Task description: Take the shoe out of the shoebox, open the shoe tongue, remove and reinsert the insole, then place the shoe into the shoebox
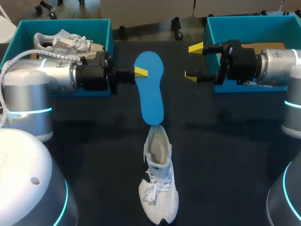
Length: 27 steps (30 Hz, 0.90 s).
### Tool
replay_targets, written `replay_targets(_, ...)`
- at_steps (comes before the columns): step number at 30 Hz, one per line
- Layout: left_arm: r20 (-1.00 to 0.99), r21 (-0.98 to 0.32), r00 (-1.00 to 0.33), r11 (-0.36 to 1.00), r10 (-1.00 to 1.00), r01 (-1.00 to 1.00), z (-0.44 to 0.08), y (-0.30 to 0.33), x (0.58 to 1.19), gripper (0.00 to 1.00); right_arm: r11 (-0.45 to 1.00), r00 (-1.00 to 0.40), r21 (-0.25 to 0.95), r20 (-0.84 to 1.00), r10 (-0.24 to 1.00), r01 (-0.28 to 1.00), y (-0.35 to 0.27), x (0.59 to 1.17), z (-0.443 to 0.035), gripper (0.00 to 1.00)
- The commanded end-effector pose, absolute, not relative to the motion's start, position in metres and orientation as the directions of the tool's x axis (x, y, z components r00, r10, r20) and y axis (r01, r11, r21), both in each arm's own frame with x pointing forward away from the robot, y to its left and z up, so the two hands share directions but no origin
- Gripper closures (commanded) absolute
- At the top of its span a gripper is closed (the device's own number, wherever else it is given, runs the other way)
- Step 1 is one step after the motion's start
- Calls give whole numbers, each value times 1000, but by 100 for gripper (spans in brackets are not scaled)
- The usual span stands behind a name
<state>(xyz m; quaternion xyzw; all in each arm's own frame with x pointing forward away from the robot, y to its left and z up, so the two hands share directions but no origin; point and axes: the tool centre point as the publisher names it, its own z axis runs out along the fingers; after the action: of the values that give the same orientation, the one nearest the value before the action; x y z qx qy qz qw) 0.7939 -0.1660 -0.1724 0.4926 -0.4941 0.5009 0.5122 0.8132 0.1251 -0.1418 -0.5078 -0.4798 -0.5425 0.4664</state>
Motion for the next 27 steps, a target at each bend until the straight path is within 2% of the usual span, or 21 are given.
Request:
replay_targets(1, 1000, 12, 13, 17, 29, -1000, -178, -172, 801, 100, -95, -25, 28, 999, 30, 995, 126, 811, -140, 0)
replay_targets(9, 1000, 12, 13, 17, 29, -1000, -178, -172, 801, 100, -82, 35, -17, 976, 217, 996, 130, 803, -127, 0)
replay_targets(14, 1000, 12, 13, 17, 29, -1000, -178, -172, 801, 100, -92, 97, -67, 921, 377, 994, 136, 797, -111, 0)
replay_targets(22, 1000, 12, 13, 17, 29, -1000, -178, -172, 801, 100, -130, 215, -172, 764, 608, 977, 145, 792, -83, 0)
replay_targets(27, 1000, 12, 13, 17, 29, -1000, -178, -172, 801, 100, -159, 288, -248, 670, 685, 956, 155, 791, -74, 0)
